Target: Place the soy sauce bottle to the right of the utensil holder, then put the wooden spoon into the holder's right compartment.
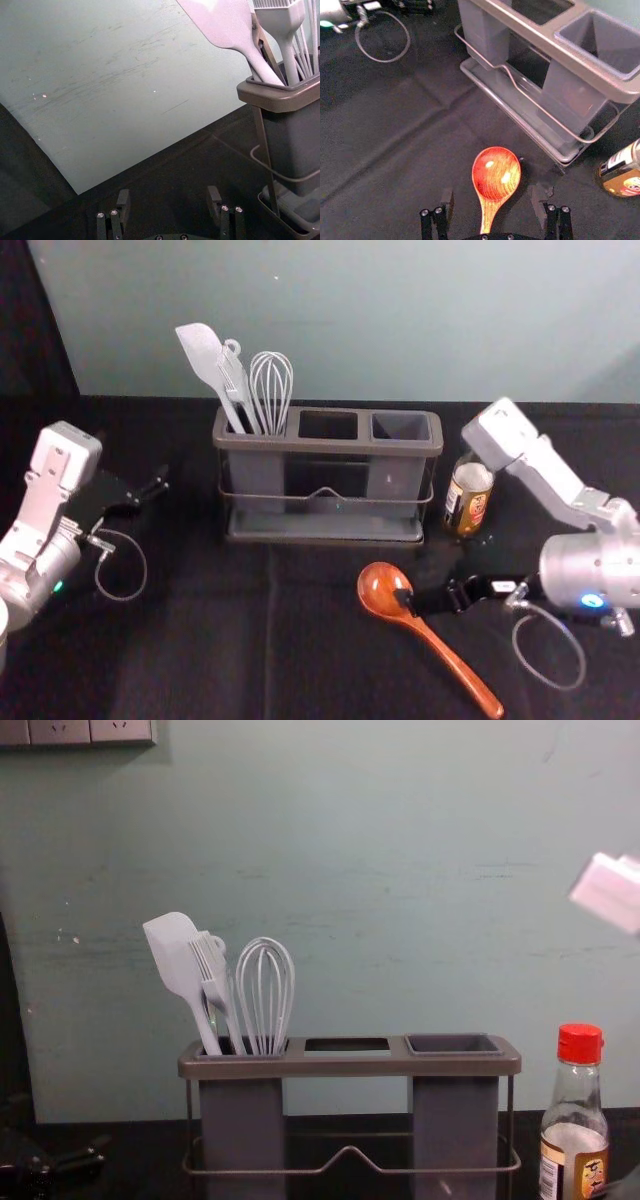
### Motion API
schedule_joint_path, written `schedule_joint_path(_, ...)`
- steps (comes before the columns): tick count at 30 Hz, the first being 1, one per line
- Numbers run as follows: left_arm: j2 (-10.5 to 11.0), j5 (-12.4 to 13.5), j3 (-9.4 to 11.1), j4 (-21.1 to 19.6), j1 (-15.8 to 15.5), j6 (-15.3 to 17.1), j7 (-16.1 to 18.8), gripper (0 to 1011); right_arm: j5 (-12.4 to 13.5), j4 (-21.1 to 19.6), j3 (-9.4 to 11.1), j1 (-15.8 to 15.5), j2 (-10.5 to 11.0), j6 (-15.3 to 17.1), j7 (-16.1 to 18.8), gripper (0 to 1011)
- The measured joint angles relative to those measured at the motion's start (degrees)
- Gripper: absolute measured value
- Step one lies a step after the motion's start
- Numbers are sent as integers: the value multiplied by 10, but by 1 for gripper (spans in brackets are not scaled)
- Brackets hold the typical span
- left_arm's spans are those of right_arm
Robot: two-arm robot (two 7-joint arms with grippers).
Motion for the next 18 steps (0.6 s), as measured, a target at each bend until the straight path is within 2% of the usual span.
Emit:
schedule_joint_path(8,0,0,0,0,0,0,0,1005,-25,24,-28,16,-39,23,-15,1000)
schedule_joint_path(18,0,0,0,0,0,0,0,1005,-47,48,-37,19,-72,34,-21,1000)
